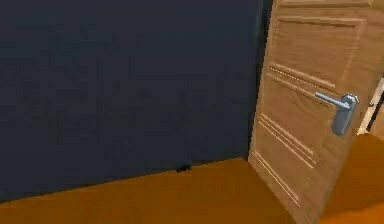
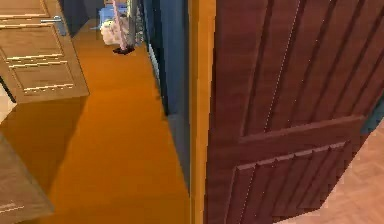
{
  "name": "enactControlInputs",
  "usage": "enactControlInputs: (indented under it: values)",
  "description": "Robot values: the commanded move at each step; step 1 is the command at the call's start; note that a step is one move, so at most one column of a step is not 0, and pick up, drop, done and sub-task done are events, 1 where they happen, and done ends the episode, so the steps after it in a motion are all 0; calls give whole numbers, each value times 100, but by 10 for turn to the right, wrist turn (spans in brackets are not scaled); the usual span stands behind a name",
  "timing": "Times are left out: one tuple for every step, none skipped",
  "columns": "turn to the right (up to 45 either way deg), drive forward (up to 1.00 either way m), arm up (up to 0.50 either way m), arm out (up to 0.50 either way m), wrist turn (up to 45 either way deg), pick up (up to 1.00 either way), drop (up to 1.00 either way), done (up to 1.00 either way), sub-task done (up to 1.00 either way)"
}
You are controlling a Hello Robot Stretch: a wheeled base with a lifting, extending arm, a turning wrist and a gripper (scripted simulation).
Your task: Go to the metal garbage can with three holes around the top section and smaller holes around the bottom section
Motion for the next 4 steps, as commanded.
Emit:
enactControlInputs:
  values:
    - [450, 0, 0, 0, 0, 0, 0, 0, 0]
    - [90, 0, 0, 0, 0, 0, 0, 0, 0]
    - [0, 100, 0, 0, 0, 0, 0, 0, 0]
    - [60, 0, 0, 0, 0, 0, 0, 0, 0]
